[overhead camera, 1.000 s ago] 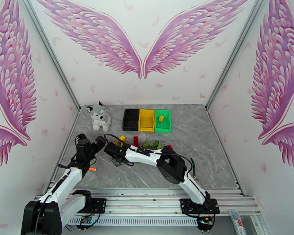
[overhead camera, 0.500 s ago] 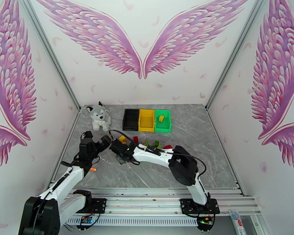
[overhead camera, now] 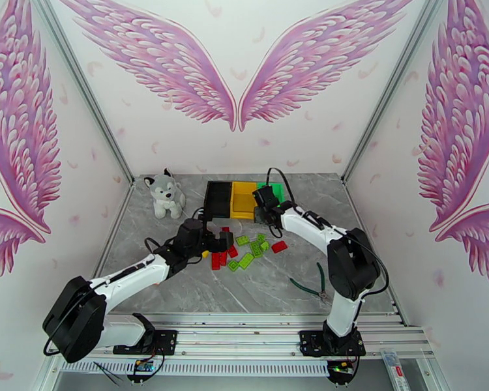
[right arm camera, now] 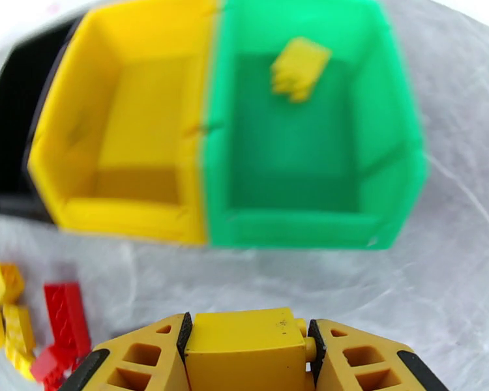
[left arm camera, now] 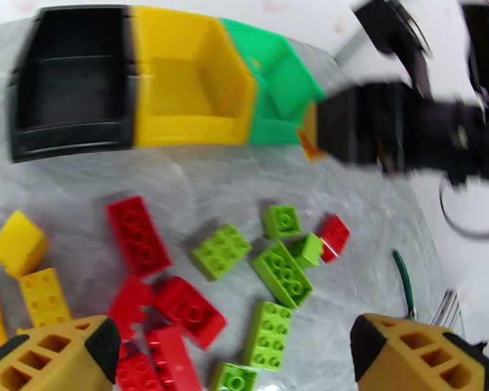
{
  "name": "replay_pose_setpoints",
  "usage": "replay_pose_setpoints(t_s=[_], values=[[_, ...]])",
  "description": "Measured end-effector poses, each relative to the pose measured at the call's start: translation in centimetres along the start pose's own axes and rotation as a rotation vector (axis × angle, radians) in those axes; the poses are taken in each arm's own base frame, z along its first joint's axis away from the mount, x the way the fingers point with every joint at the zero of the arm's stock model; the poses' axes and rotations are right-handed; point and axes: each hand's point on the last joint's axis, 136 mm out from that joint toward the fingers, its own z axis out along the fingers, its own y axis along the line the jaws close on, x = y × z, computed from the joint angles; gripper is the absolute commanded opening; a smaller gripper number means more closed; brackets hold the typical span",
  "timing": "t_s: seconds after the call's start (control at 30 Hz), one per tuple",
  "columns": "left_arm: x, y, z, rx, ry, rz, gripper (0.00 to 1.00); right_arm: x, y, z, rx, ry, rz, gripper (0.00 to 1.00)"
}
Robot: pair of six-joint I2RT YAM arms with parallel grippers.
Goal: Sort the legos into containers by color
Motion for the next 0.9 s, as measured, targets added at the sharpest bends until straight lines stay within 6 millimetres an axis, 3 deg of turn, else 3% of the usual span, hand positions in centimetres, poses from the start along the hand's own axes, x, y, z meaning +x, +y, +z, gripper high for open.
replay_pose_setpoints(t_s=[0.17, 0.33, 0.5, 0.67, 0.9], values=[[0.6, -0.9, 0.2, -0.005, 0.019, 0.068, 0.99, -5.8, 0.7, 0.8, 0.018, -0.094, 0.066, 0.36], [0.7, -0.1, 0.1, -0.052, 0.019, 0.099, 0.99, -8.7, 0.5, 2.0, 0.059, -0.127, 0.093, 0.39], [0.3, 0.6, -0.3, -0.094, 0.005, 0.109, 0.99, -9.4, -0.8, 2.8, 0.107, -0.116, 0.103, 0.49], [-0.4, 1.2, -0.7, -0.134, -0.024, 0.109, 0.99, -9.5, -1.6, 3.1, 0.124, -0.098, 0.095, 0.66], [-1.3, 3.3, -1.2, -0.202, -0.049, 0.078, 0.99, -8.3, -1.8, 3.0, 0.126, -0.075, 0.063, 0.69]])
